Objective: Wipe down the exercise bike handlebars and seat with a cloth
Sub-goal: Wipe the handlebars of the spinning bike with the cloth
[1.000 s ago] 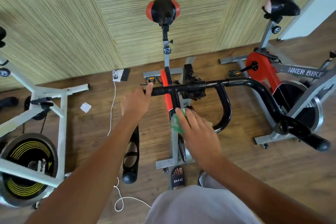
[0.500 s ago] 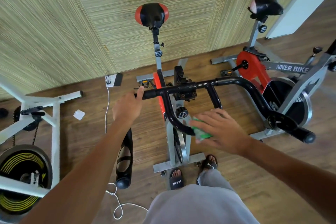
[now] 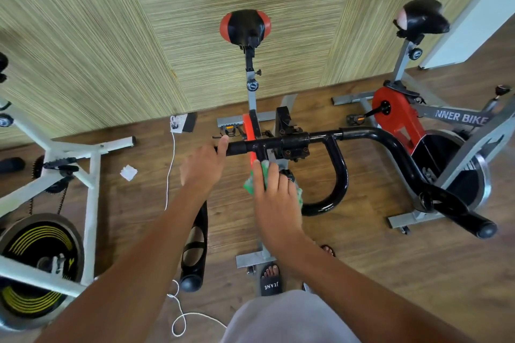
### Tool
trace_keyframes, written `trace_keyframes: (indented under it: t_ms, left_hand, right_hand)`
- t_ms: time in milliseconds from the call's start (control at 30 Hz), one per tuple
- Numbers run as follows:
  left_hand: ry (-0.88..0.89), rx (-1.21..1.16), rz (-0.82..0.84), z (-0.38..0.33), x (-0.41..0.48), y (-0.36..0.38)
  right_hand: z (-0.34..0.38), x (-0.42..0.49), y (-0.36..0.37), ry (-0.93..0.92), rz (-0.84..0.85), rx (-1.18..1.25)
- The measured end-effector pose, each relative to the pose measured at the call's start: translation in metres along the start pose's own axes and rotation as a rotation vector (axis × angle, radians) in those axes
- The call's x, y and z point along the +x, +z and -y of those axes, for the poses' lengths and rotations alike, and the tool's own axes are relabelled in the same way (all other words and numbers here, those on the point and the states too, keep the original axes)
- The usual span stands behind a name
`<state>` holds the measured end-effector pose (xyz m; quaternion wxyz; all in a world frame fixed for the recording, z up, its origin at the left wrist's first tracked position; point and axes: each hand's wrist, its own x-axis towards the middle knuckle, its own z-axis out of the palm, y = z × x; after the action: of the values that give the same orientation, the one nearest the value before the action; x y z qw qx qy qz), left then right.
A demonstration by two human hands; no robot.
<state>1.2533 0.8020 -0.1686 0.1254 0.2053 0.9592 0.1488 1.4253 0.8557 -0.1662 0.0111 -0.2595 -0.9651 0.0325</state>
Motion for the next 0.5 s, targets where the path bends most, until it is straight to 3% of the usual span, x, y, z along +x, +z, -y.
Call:
trace_keyframes:
  t_ms: [133,233,333,500]
  left_hand:
    - [0.003,-0.041,-0.002,0.002,0.000,-0.001]
    - [0.003,-0.044,-0.001,0.002,-0.002,-0.001]
    - [0.000,-0.028,-0.003,0.000,-0.001,-0.002]
    - [0.014,-0.048,0.009,0.001,0.000,-0.004]
  right_hand:
    - [-0.010,0.041,-0.014,0.067,0.171,0.334]
    - [-0.043,0.056,-0.023,0.052,0.008,0.505]
    - [-0.074,0.081,-0.017,-0.072,-0.155,0.374]
    - [-0.110,0.101,0.014,-0.398,-0.055,-0.058]
